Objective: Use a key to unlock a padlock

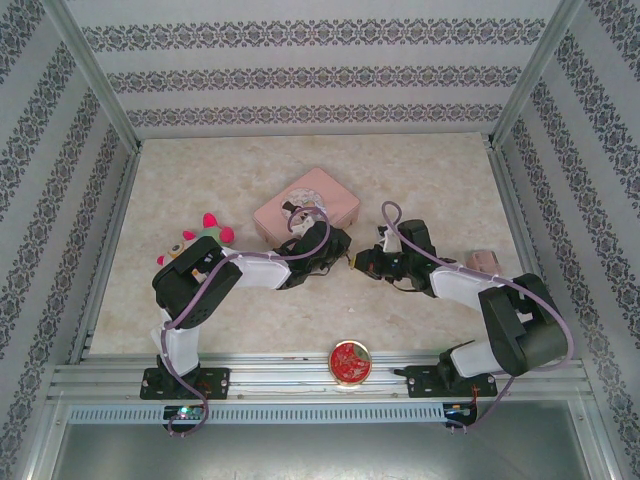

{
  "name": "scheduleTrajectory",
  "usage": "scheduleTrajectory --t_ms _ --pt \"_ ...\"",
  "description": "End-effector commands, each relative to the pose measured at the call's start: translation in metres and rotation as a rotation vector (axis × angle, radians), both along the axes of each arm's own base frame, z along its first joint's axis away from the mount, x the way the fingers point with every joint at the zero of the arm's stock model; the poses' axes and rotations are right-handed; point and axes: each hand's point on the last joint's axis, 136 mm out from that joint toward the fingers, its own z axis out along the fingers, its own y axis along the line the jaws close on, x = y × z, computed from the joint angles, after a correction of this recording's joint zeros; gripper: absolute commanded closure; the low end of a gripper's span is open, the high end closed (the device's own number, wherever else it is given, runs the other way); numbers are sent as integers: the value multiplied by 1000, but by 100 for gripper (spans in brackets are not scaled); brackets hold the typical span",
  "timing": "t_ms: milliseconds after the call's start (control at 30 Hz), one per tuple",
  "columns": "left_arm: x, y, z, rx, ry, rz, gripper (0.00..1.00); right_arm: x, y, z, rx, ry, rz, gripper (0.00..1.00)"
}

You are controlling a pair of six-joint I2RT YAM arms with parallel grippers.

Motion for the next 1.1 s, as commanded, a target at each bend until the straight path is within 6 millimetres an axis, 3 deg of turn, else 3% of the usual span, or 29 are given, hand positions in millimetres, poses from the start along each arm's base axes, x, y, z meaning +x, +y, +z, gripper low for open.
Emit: scheduleTrajectory --t_ms 0,833,1067 --pt "-30 -21 -23 -47 136 -105 100 11 -3 3 -11 -8 -28 100" --pt "-32 -19 -30 -38 155 -98 100 14 12 10 -18 -31 -2 100" --pt "-33 -19 -31 -46 160 -98 100 18 8 10 -24 -28 -33 100"
